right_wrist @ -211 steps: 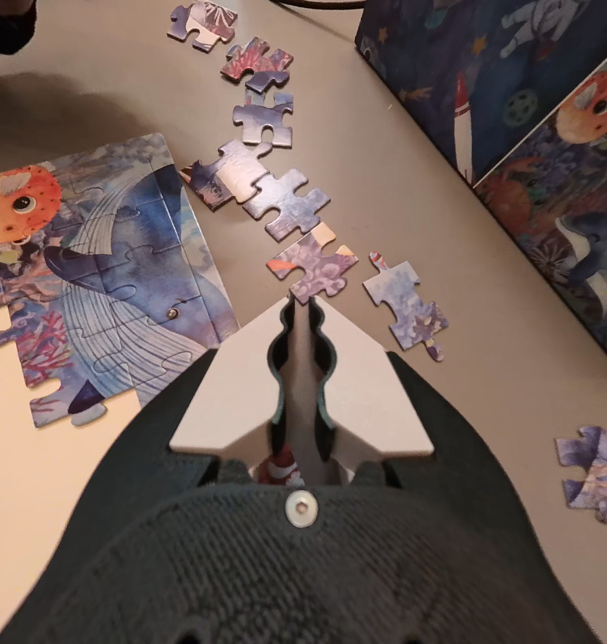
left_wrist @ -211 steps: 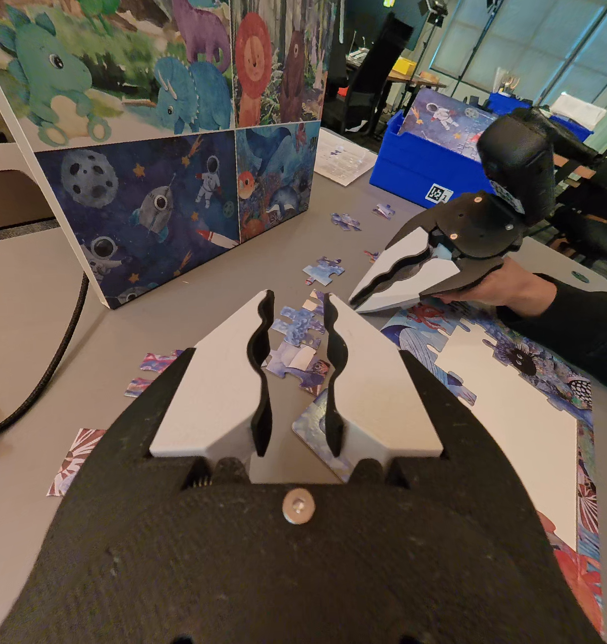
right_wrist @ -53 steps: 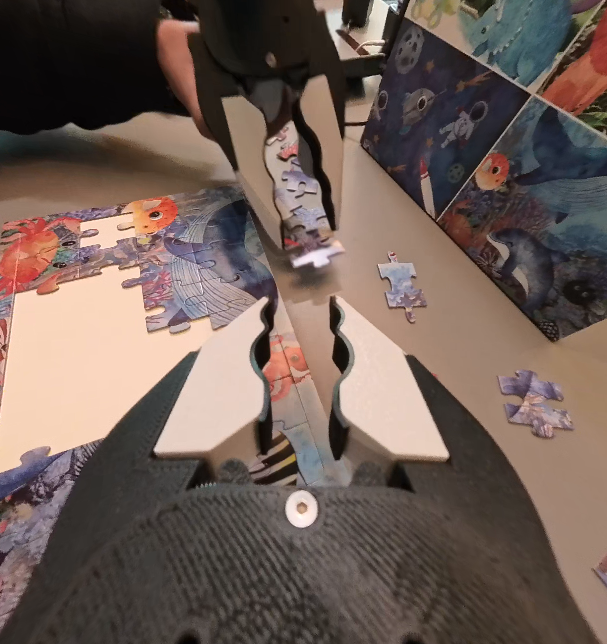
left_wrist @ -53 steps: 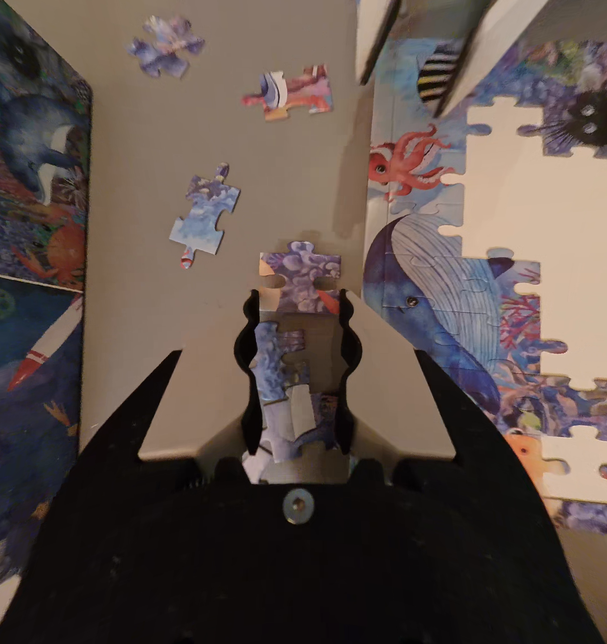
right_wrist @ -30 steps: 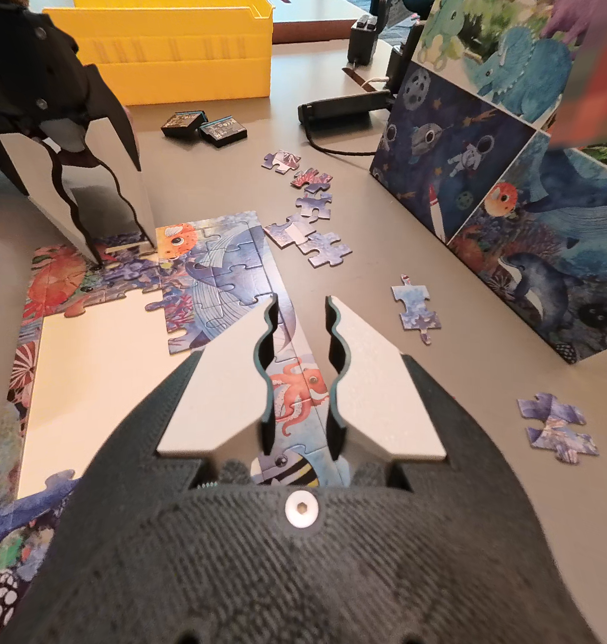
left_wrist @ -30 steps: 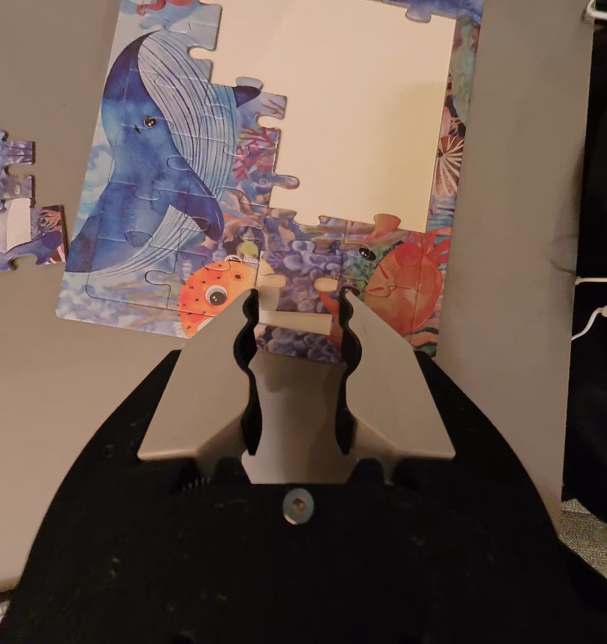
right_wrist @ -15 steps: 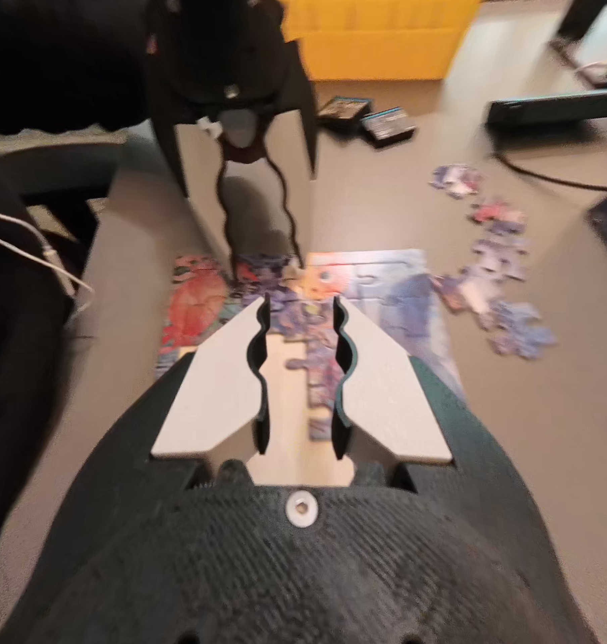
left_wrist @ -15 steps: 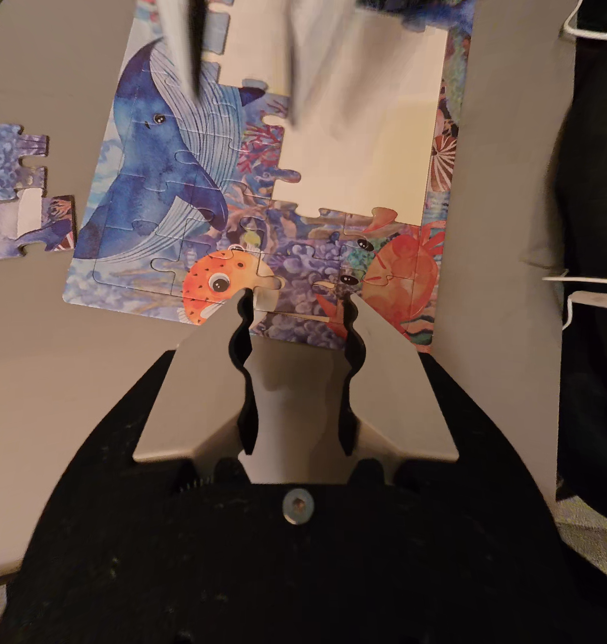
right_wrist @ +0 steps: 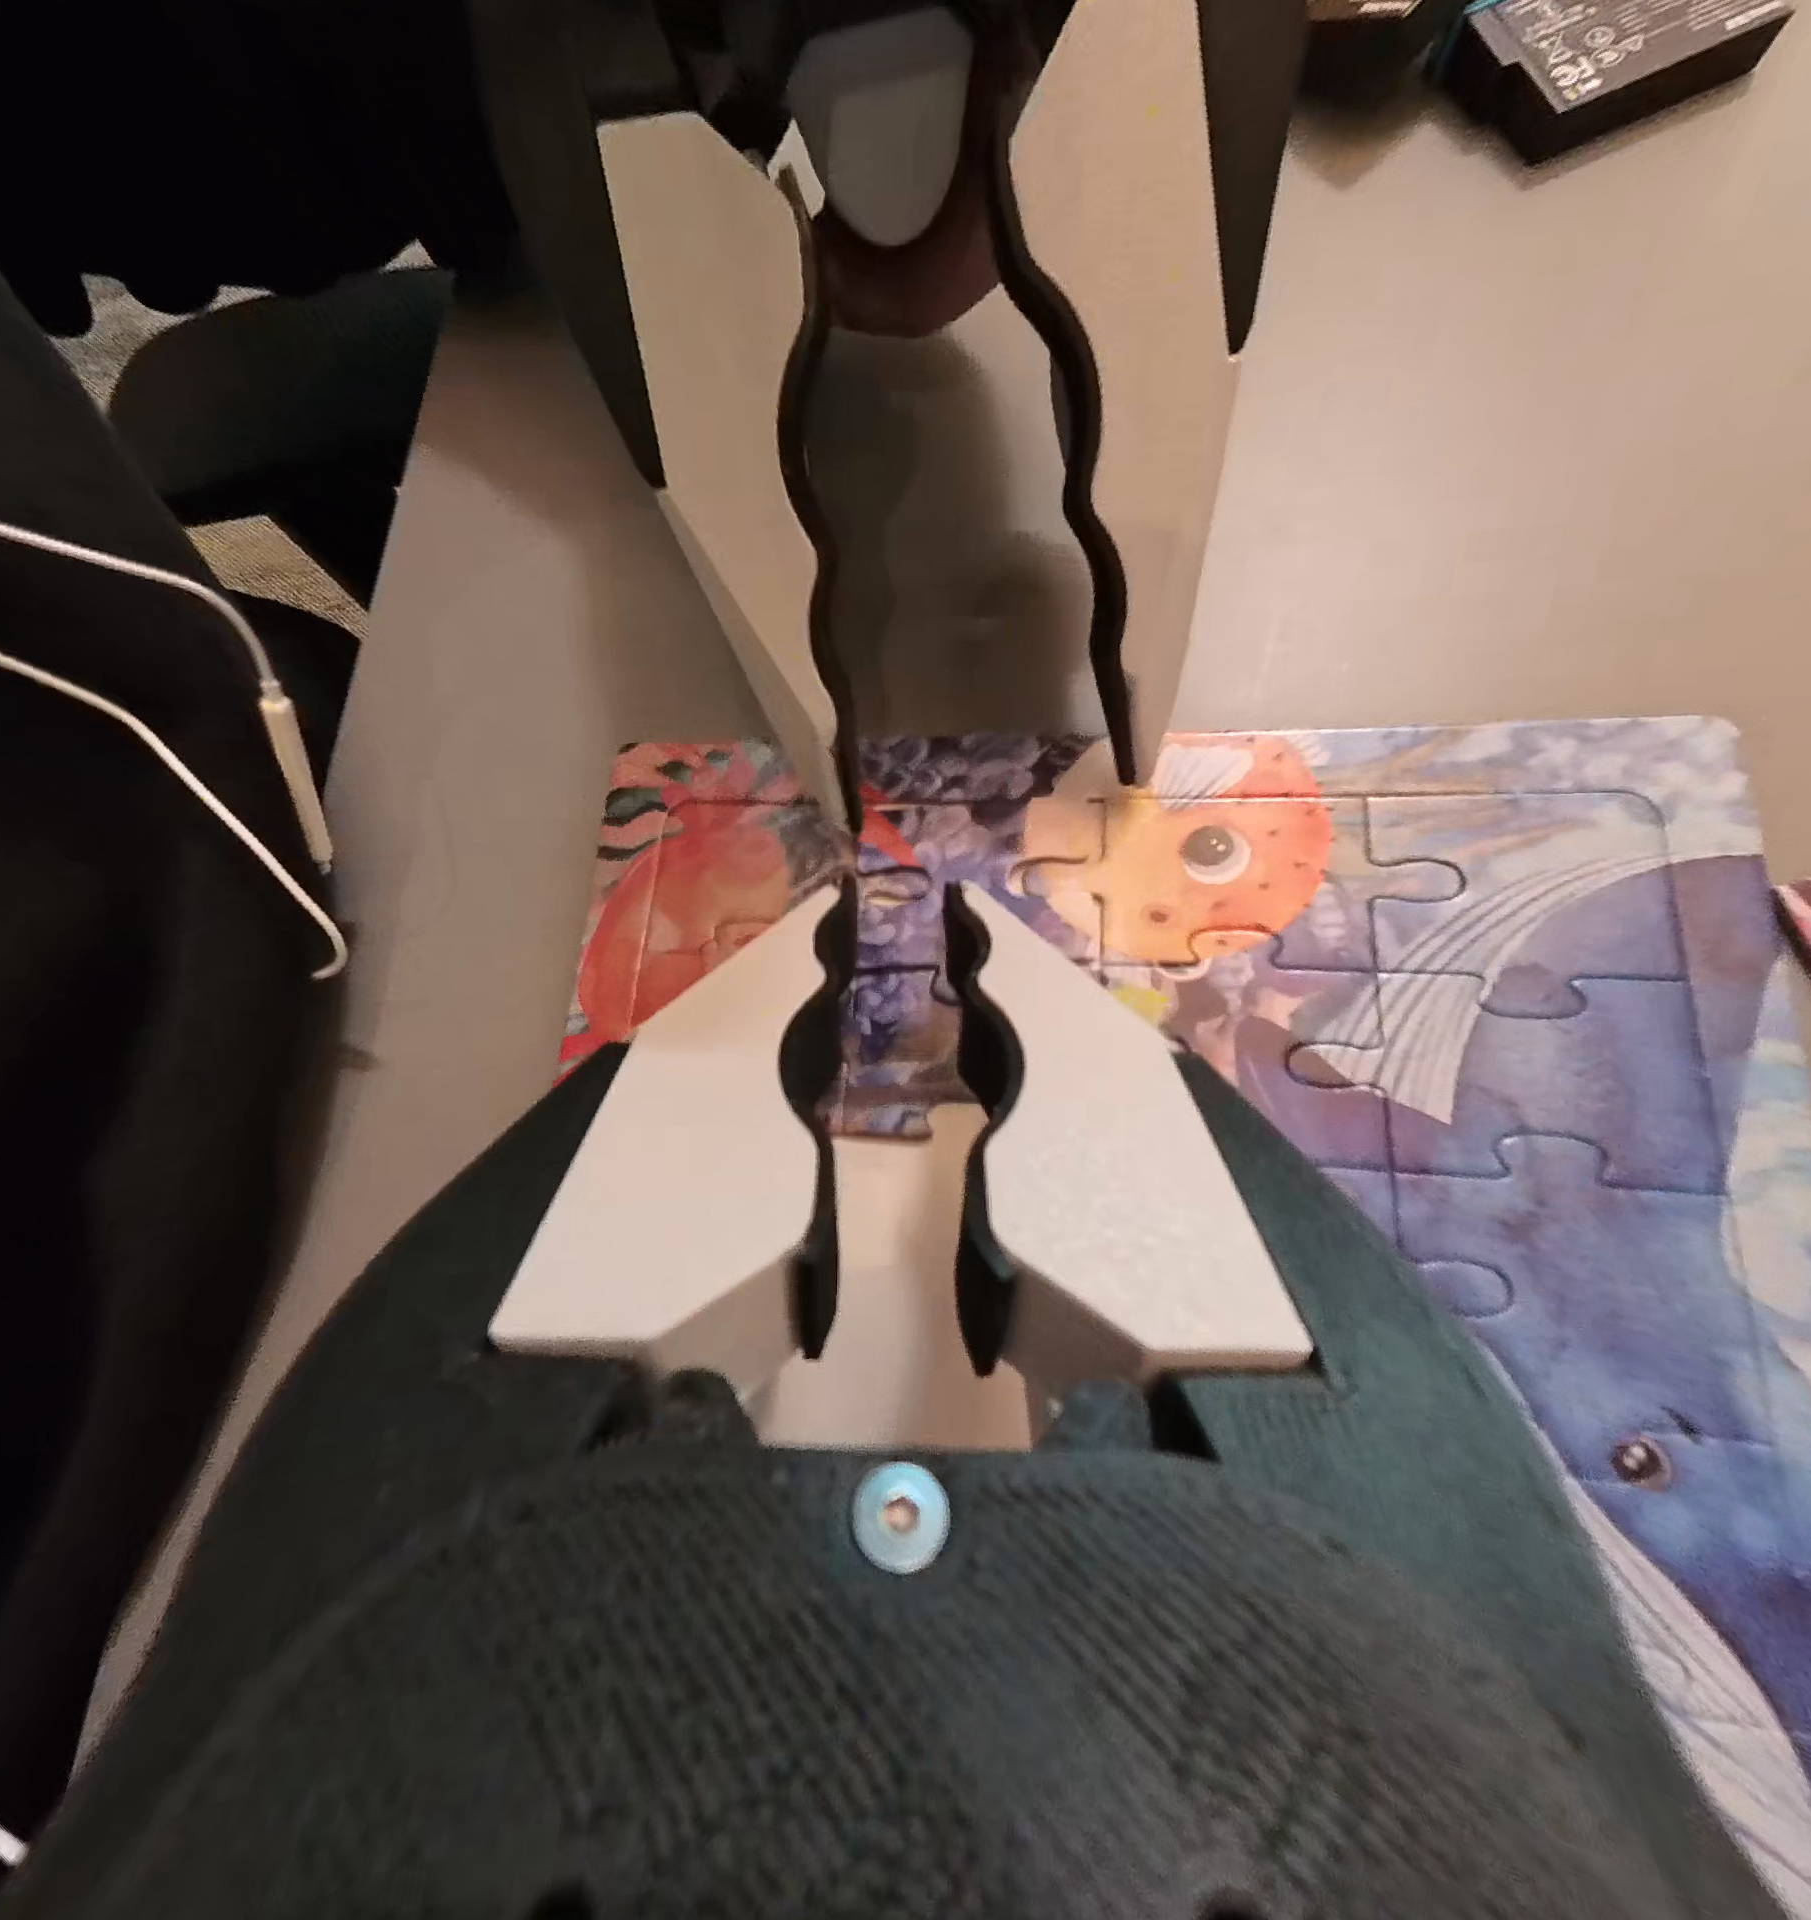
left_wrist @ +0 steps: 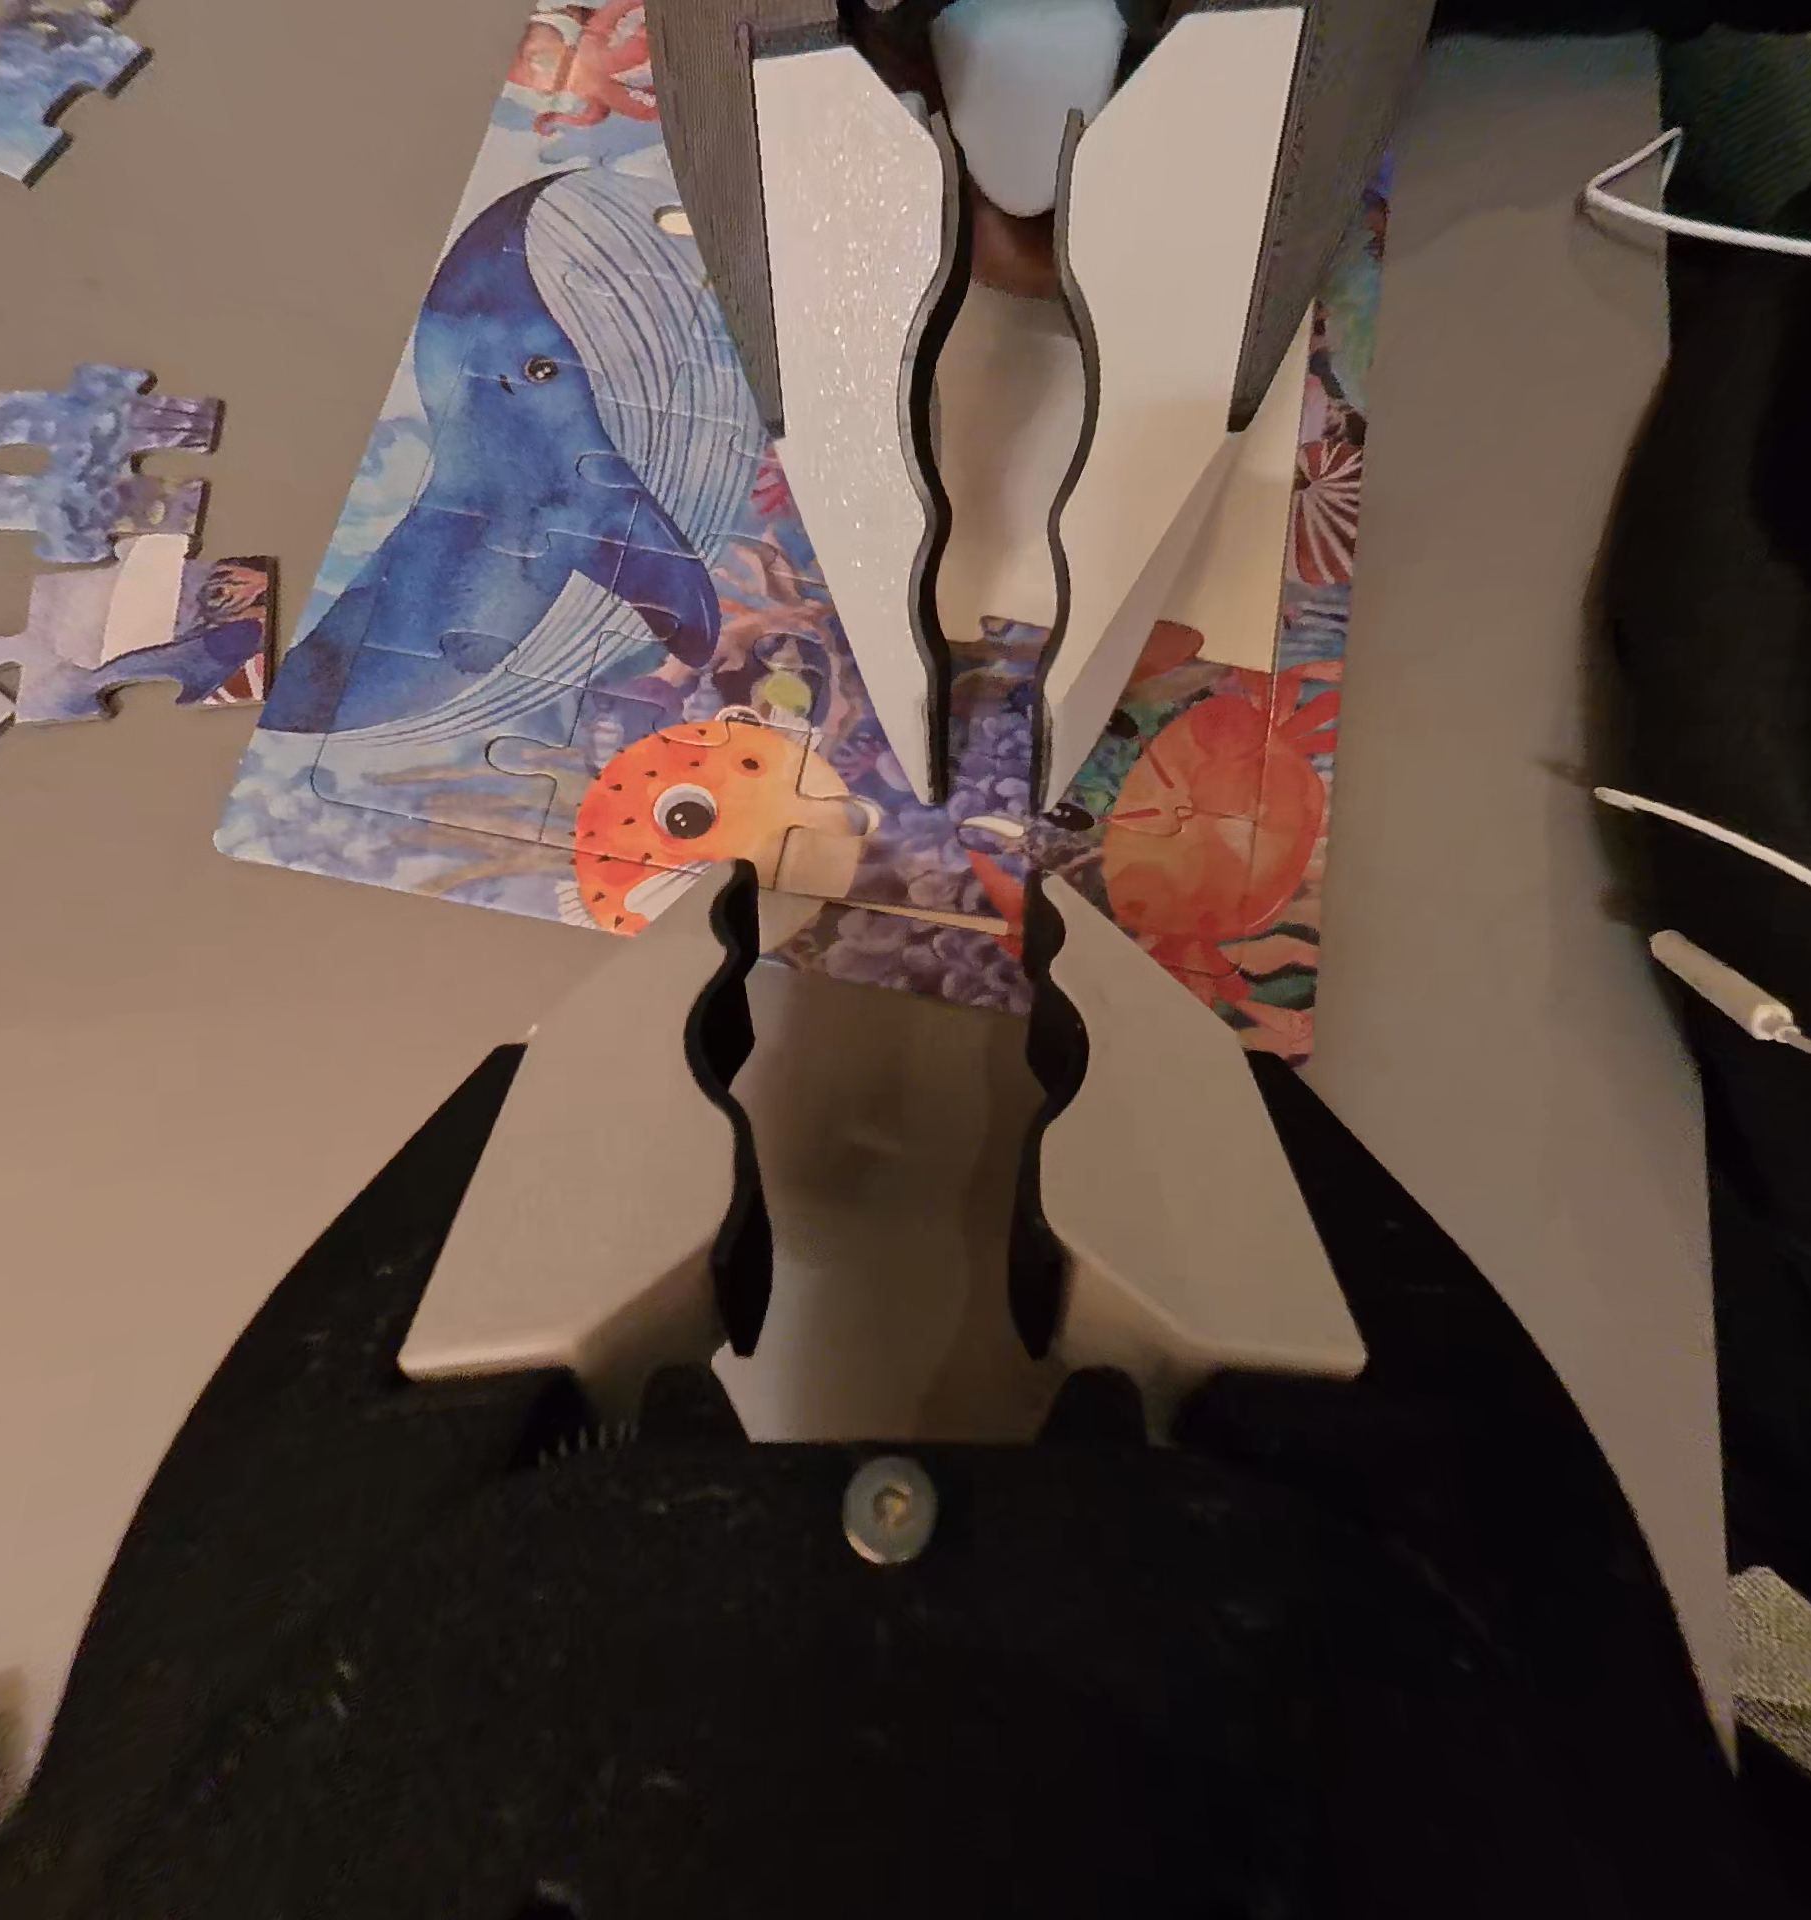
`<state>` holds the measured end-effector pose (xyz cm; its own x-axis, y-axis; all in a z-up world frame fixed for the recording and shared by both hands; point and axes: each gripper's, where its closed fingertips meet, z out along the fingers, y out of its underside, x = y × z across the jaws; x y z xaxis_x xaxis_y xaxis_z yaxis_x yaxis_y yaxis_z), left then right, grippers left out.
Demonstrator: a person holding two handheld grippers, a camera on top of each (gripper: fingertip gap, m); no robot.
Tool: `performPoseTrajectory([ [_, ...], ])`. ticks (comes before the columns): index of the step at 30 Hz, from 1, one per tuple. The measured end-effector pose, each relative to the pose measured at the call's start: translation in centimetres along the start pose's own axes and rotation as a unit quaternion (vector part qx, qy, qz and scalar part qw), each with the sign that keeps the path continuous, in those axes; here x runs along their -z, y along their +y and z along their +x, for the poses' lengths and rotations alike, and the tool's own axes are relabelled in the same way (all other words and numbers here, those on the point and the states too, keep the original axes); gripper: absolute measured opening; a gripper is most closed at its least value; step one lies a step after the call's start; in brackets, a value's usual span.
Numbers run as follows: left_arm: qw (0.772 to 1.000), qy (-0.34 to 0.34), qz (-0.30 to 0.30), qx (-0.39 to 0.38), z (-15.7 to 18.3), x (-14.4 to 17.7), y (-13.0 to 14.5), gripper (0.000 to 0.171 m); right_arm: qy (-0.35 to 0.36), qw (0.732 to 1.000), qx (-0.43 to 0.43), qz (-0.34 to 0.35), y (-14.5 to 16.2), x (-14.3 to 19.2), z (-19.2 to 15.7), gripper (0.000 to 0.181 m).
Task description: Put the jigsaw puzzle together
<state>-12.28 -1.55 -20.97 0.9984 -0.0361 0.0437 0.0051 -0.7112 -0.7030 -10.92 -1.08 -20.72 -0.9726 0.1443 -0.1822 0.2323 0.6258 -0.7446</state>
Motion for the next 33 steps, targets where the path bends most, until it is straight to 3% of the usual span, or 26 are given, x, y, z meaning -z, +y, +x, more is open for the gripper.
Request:
performPoseTrajectory([
  [12, 1.0, 0.005, 0.016, 0.008, -0.1, 0.4, 0.2, 0.045, -0.03, 0.999, -0.004, -0.016, 0.8, 1.3, 0.2, 0.012],
  [19, 1.0, 0.008, 0.016, 0.018, -0.1, 0.2, 0.3, 0.044, -0.01, 0.999, 0.02, -0.032, 1.0, 1.1, 0.3, 0.011],
  [25, 1.0, 0.012, 0.019, 0.016, 0.5, 0.2, 0.1, 0.038, -0.014, 1.0, 0.014, 0.003, -0.3, 1.4, 0.1, 0.011],
  [33, 1.0, 0.007, 0.02, 0.02, 0.7, -0.3, 0.0, 0.029, 0.047, 0.996, 0.058, -0.042, 0.5, 0.3, 0.9, 0.003],
])
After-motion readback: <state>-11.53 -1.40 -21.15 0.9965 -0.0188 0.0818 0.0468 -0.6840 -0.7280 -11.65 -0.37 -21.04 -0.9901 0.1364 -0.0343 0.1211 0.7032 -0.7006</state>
